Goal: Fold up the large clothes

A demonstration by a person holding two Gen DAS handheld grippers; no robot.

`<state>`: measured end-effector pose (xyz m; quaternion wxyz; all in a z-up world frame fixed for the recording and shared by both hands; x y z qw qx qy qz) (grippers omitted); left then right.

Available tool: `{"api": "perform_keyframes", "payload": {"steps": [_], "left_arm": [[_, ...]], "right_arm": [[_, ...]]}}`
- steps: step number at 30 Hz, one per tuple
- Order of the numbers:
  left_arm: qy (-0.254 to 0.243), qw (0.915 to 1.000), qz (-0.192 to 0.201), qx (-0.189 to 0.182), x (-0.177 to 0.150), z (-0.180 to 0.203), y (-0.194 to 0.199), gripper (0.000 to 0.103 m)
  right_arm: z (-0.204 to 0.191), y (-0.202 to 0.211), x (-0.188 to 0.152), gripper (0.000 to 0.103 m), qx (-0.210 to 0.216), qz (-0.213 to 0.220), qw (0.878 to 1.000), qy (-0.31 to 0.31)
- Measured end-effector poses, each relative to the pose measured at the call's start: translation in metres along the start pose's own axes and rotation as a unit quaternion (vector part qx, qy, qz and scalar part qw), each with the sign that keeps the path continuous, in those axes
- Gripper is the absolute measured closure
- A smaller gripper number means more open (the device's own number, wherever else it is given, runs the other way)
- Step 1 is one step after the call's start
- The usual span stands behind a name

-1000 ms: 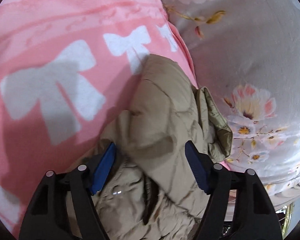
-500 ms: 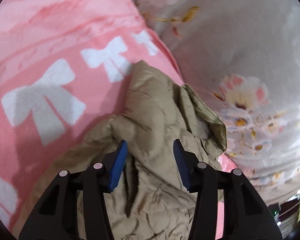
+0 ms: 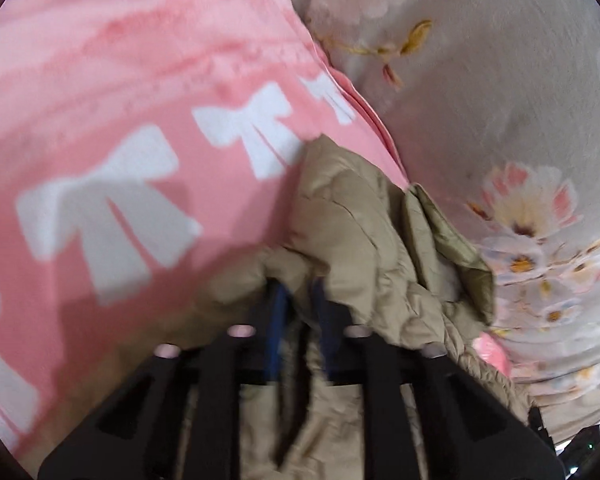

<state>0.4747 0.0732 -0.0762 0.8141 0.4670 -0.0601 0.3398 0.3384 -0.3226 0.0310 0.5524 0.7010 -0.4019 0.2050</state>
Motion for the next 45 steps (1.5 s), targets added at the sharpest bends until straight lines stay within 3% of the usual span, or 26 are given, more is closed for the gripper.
{"api": "perform_keyframes", "payload": {"steps": [3, 6, 13, 17, 21, 23, 26, 29, 31, 35, 38, 45], "left_arm": [[-0.049, 0.9977, 0.005, 0.047, -0.004, -0.005, -0.007, 0.099], [-0.09, 0.9925, 0.014, 0.082, -0.01, -0.009, -0.013, 0.1], [-0.165, 0.9758, 0.038, 0.139, -0.023, -0.01, -0.029, 0.1], [-0.179, 0.9696, 0.047, 0.16, -0.024, -0.008, -0.03, 0.099], [-0.18, 0.9694, 0.043, 0.161, -0.023, -0.012, -0.015, 0.097], [-0.185, 0.9679, 0.036, 0.166, -0.021, -0.018, 0.004, 0.096], [-0.2, 0.9639, 0.051, 0.168, -0.009, -0.011, 0.029, 0.096], [-0.213, 0.9635, 0.072, 0.145, 0.004, 0.03, 0.045, 0.096], [-0.224, 0.9629, 0.076, 0.131, 0.003, 0.057, 0.04, 0.095], [-0.259, 0.9585, 0.025, 0.116, -0.031, 0.103, -0.008, 0.094], [-0.278, 0.9494, 0.01, 0.147, -0.05, 0.099, -0.043, 0.093], [-0.315, 0.935, 0.052, 0.154, -0.066, 0.087, -0.058, 0.093]], "right_arm": [[0.02, -0.042, -0.044, 0.102, -0.022, -0.065, 0.997, -0.021], [0.028, -0.065, -0.077, 0.102, -0.025, -0.103, 0.994, -0.036], [0.028, -0.075, -0.097, 0.102, -0.031, -0.101, 0.994, -0.029], [0.03, -0.077, -0.094, 0.103, -0.032, -0.101, 0.994, -0.032], [0.035, -0.061, -0.094, 0.1, -0.005, -0.107, 0.992, -0.064], [0.041, -0.039, -0.09, 0.08, -0.017, -0.101, 0.992, -0.07], [0.041, -0.006, -0.065, 0.08, -0.058, -0.056, 0.996, -0.049], [0.007, -0.004, -0.034, 0.081, -0.041, -0.029, 0.999, -0.019], [-0.022, -0.019, -0.025, 0.088, -0.028, -0.032, 0.999, 0.01], [-0.058, -0.069, -0.033, 0.095, -0.018, -0.071, 0.996, 0.048], [-0.05, -0.095, -0.051, 0.096, -0.029, -0.095, 0.994, 0.036], [-0.039, -0.111, -0.074, 0.1, -0.007, -0.096, 0.995, 0.02]]}}
Point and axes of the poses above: each gripper's, at about its wrist camera, not at the fingertips, and y roughly against the way its jaws point, z to its right, x to its top, the point moved 9 cm from there along -y, roughly the way its jaws point, and after that the axes turned 6 degrees about x, right-handed, at the moved point
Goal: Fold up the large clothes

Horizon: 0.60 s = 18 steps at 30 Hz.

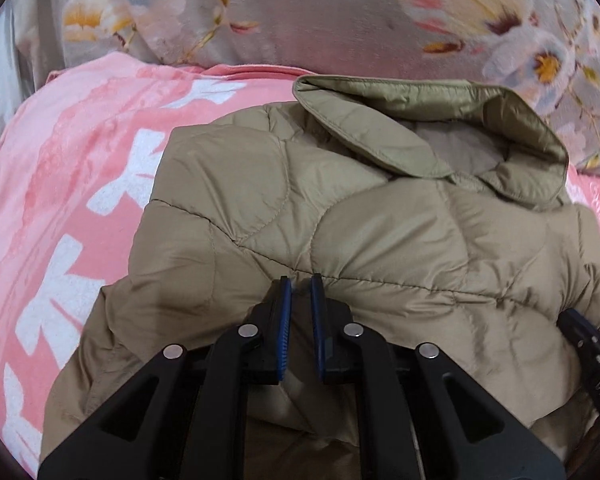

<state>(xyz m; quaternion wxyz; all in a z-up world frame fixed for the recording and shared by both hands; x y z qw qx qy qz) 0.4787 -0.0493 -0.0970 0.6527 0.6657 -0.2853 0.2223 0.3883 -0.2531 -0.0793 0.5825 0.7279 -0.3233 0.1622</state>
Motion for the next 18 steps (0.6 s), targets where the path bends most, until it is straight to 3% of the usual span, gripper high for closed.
{"api": "perform_keyframes", "payload": {"steps": [18], "left_arm": [[-0.028, 0.9987, 0.012, 0.04, -0.0025, 0.0071, -0.0042, 0.094]], "right_arm": [[0.005, -0.0055, -0.0019, 0.1, 0.015, -0.002, 1.0, -0.014]]}}
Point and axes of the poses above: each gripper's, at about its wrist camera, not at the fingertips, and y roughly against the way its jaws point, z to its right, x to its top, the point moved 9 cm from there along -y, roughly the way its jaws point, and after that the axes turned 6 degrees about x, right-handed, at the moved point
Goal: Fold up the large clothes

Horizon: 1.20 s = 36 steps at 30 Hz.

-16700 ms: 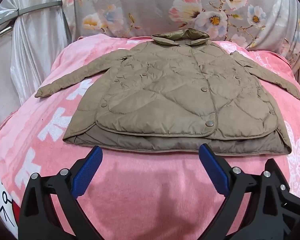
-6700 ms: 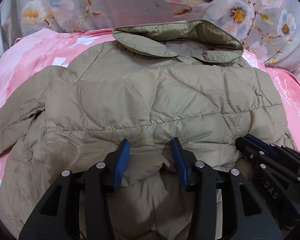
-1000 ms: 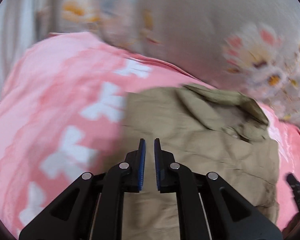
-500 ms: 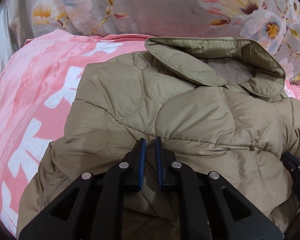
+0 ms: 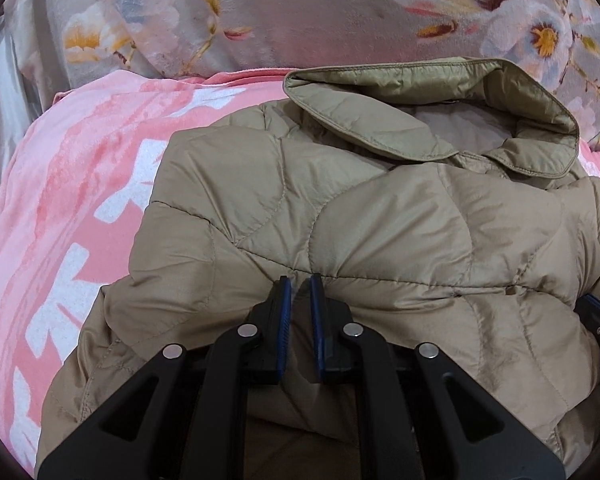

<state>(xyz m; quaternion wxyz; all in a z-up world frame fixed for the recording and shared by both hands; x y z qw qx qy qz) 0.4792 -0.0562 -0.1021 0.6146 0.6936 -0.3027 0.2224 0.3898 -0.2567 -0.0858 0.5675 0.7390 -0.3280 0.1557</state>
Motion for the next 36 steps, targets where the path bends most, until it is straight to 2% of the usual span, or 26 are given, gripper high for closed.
{"api": "perform_keyframes", "payload": {"steps": [5, 8, 9, 10, 11, 12, 13, 14, 15, 16, 17, 18, 19, 21, 22, 23, 24, 25, 27, 30, 32, 36], "left_arm": [[-0.005, 1.0, 0.0, 0.005, 0.001, 0.0, -0.002, 0.094], [-0.001, 1.0, 0.0, 0.0, 0.001, -0.001, -0.002, 0.094], [0.005, 1.0, 0.0, -0.008, 0.001, -0.001, -0.002, 0.094], [0.022, 0.9993, -0.002, -0.031, 0.002, -0.004, -0.001, 0.092], [0.04, 0.9974, -0.006, -0.06, 0.002, -0.007, 0.001, 0.089], [0.062, 0.9924, -0.018, -0.105, 0.004, -0.01, 0.004, 0.079], [0.083, 0.9853, -0.035, -0.145, 0.008, -0.013, 0.007, 0.071], [0.102, 0.979, -0.043, -0.171, 0.015, -0.016, 0.01, 0.069], [0.115, 0.9749, -0.042, -0.186, 0.024, -0.019, 0.012, 0.067], [0.132, 0.9703, -0.034, -0.2, 0.04, -0.022, 0.013, 0.06], [0.146, 0.9676, -0.033, -0.204, 0.052, -0.022, 0.01, 0.053], [0.156, 0.9643, -0.036, -0.211, 0.06, -0.02, 0.006, 0.04], [0.17, 0.9577, -0.047, -0.227, 0.071, -0.013, -0.004, 0.039], [0.187, 0.9504, -0.08, -0.236, 0.078, -0.001, -0.028, 0.04], [0.192, 0.9487, -0.091, -0.234, 0.078, 0.003, -0.037, 0.045], [0.196, 0.9495, -0.094, -0.226, 0.08, 0.008, -0.044, 0.05], [0.185, 0.9541, -0.086, -0.219, 0.083, 0.012, -0.045, 0.066], [0.16, 0.9587, -0.077, -0.222, 0.088, 0.021, -0.043, 0.087], [0.141, 0.9646, -0.055, -0.217, 0.092, 0.024, -0.037, 0.091], [0.111, 0.9726, -0.045, -0.199, 0.084, 0.026, -0.042, 0.093], [0.098, 0.9743, -0.054, -0.195, 0.069, 0.029, -0.056, 0.094], [0.087, 0.9782, -0.038, -0.185, 0.059, 0.033, -0.06, 0.094]], "right_arm": [[0.001, 0.0, 0.0, 0.1, 0.004, 0.0, 1.0, -0.003], [0.004, 0.002, 0.001, 0.098, 0.022, 0.002, 1.0, -0.014], [0.005, 0.003, 0.002, 0.097, 0.039, 0.003, 0.999, -0.024], [0.006, 0.006, 0.003, 0.096, 0.055, 0.006, 0.998, -0.037], [0.007, 0.009, 0.004, 0.089, 0.065, 0.009, 0.997, -0.045], [0.008, 0.015, 0.007, 0.084, 0.076, 0.014, 0.996, -0.055], [0.008, 0.026, 0.015, 0.07, 0.095, 0.028, 0.993, -0.066], [0.007, 0.033, 0.023, 0.06, 0.107, 0.042, 0.991, -0.073], [0.006, 0.041, 0.036, 0.055, 0.121, 0.061, 0.987, -0.084], [0.006, 0.044, 0.046, 0.05, 0.13, 0.071, 0.985, -0.09], [0.005, 0.043, 0.063, 0.047, 0.147, 0.081, 0.98, -0.107], [0.005, 0.04, 0.071, 0.047, 0.158, 0.082, 0.977, -0.119], [0.006, 0.03, 0.083, 0.047, 0.172, 0.08, 0.971, -0.143], [0.01, 0.008, 0.094, 0.047, 0.167, 0.068, 0.968, -0.172], [0.01, -0.002, 0.096, 0.048, 0.159, 0.058, 0.969, -0.178], [0.01, -0.014, 0.097, 0.061, 0.145, 0.047, 0.972, -0.181], [0.008, -0.02, 0.099, 0.071, 0.14, 0.041, 0.974, -0.175], [0.002, -0.022, 0.1, 0.097, 0.149, 0.036, 0.975, -0.162], [-0.002, -0.016, 0.101, 0.099, 0.146, 0.049, 0.978, -0.142], [0.002, -0.026, 0.087, 0.101, 0.096, 0.033, 0.989, -0.103], [0.005, -0.038, 0.075, 0.103, 0.084, 0.017, 0.992, -0.094], [0.002, -0.043, 0.068, 0.103, 0.051, 0.007, 0.996, -0.067]]}}
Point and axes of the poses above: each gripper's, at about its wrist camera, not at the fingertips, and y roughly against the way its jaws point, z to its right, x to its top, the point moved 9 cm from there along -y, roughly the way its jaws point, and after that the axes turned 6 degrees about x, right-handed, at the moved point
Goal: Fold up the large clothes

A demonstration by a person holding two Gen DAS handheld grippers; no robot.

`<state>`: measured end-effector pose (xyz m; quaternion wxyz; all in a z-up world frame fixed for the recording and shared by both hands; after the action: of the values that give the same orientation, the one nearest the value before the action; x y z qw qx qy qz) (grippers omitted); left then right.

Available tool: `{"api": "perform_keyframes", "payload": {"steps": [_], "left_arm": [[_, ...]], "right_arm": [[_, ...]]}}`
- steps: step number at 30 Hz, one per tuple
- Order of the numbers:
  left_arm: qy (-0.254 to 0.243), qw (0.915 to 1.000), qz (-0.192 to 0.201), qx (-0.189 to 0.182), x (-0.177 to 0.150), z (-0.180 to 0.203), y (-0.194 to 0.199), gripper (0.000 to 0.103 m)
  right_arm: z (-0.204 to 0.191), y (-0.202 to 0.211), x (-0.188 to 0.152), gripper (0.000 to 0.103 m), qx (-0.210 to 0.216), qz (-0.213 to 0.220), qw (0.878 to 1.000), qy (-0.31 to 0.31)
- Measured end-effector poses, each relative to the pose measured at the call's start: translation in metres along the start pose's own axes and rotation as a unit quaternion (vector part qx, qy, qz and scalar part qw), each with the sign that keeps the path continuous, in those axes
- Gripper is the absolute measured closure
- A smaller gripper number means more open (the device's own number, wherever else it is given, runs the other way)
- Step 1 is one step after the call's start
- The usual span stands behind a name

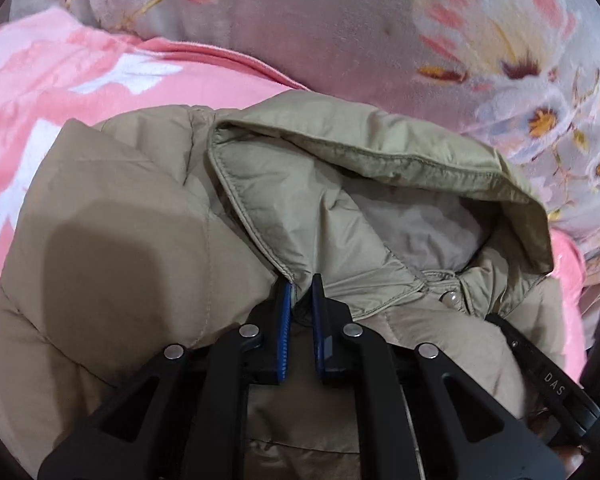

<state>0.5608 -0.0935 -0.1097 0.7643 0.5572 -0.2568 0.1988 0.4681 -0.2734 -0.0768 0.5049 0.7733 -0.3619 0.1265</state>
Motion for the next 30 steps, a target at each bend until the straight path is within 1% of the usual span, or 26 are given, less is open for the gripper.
{"api": "perform_keyframes", "payload": {"steps": [2, 4, 11, 14, 15, 16, 17, 18, 19, 20, 21, 22, 23, 24, 25, 26, 27, 28, 29, 30], "left_arm": [[-0.005, 1.0, 0.002, 0.007, -0.001, 0.001, -0.003, 0.094], [-0.011, 0.9998, 0.004, 0.015, 0.001, 0.004, -0.006, 0.094], [-0.019, 0.9994, 0.01, 0.027, 0.005, 0.005, -0.01, 0.093], [-0.01, 0.9996, 0.016, 0.019, 0.002, 0.001, -0.003, 0.093], [-0.007, 0.9997, 0.015, 0.016, 0.001, -0.003, 0.004, 0.092], [-0.011, 0.9997, 0.014, 0.017, 0.001, -0.005, 0.011, 0.09], [-0.028, 0.9991, 0.022, 0.024, 0.004, -0.006, 0.026, 0.089], [-0.055, 0.9969, 0.042, 0.037, 0.01, -0.006, 0.046, 0.089], [-0.075, 0.9937, 0.062, 0.056, 0.018, -0.006, 0.061, 0.09], [-0.098, 0.9878, 0.094, 0.077, 0.034, -0.005, 0.081, 0.09], [-0.105, 0.9832, 0.119, 0.09, 0.053, -0.002, 0.097, 0.09], [-0.1, 0.9812, 0.133, 0.098, 0.073, 0.001, 0.106, 0.09], [-0.092, 0.981, 0.137, 0.101, 0.088, 0.005, 0.108, 0.09], [-0.08, 0.9825, 0.133, 0.102, 0.106, 0.009, 0.104, 0.09], [-0.05, 0.9871, 0.116, 0.098, 0.124, 0.012, 0.092, 0.09], [-0.023, 0.991, 0.1, 0.086, 0.132, 0.012, 0.083, 0.09], [0.011, 0.9951, 0.073, 0.065, 0.14, 0.012, 0.065, 0.089], [0.04, 0.9971, 0.04, 0.052, 0.142, 0.011, 0.043, 0.089], [0.053, 0.9972, 0.017, 0.049, 0.139, 0.008, 0.027, 0.089], [0.065, 0.9962, -0.012, 0.056, 0.129, 0.003, 0.008, 0.09]], "right_arm": [[-0.001, -0.001, -0.002, 0.103, -0.01, -0.002, 1.0, 0.007], [-0.001, -0.002, -0.003, 0.103, -0.01, -0.004, 1.0, 0.007], [0.01, -0.005, 0.003, 0.103, 0.007, -0.008, 1.0, -0.006], [0.01, -0.003, 0.005, 0.103, 0.021, -0.008, 1.0, -0.014], [0.01, 0.002, 0.005, 0.103, 0.027, -0.015, 0.999, -0.015], [0.012, 0.012, 0.004, 0.103, 0.019, -0.024, 1.0, -0.008], [0.016, 0.026, 0.004, 0.101, 0.003, -0.024, 1.0, 0.001], [0.019, 0.045, 0.007, 0.1, -0.015, -0.018, 1.0, 0.015], [0.02, 0.069, 0.019, 0.097, -0.031, 0.009, 0.999, 0.032], [0.017, 0.084, 0.032, 0.097, -0.033, 0.03, 0.998, 0.04], [0.011, 0.099, 0.051, 0.097, -0.027, 0.047, 0.998, 0.044], [0.007, 0.104, 0.063, 0.097, -0.025, 0.06, 0.997, 0.043], [-0.004, 0.107, 0.084, 0.097, -0.018, 0.075, 0.996, 0.042], [-0.017, 0.103, 0.102, 0.097, -0.008, 0.085, 0.995, 0.043], [-0.028, 0.093, 0.116, 0.097, -0.003, 0.087, 0.995, 0.047], [-0.033, 0.082, 0.123, 0.097, -0.004, 0.085, 0.995, 0.047], [-0.037, 0.066, 0.129, 0.097, -0.003, 0.079, 0.996, 0.04], [-0.037, 0.047, 0.13, 0.097, 0.0, 0.066, 0.997, 0.03], [-0.035, 0.032, 0.128, 0.097, 0.002, 0.049, 0.999, 0.022], [-0.032, 0.012, 0.12, 0.097, 0.01, 0.021, 1.0, 0.007]]}}
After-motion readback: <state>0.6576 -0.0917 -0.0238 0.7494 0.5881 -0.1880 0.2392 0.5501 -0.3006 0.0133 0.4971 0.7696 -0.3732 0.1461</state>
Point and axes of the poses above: each gripper's, at about its wrist camera, not at the fingertips, and y roughly against the way its jaws point, z to its right, x to its top, the point moved 9 cm from there along -y, roughly the way its jaws point, and after that the axes turned 6 degrees about x, right-handed, at the moved point
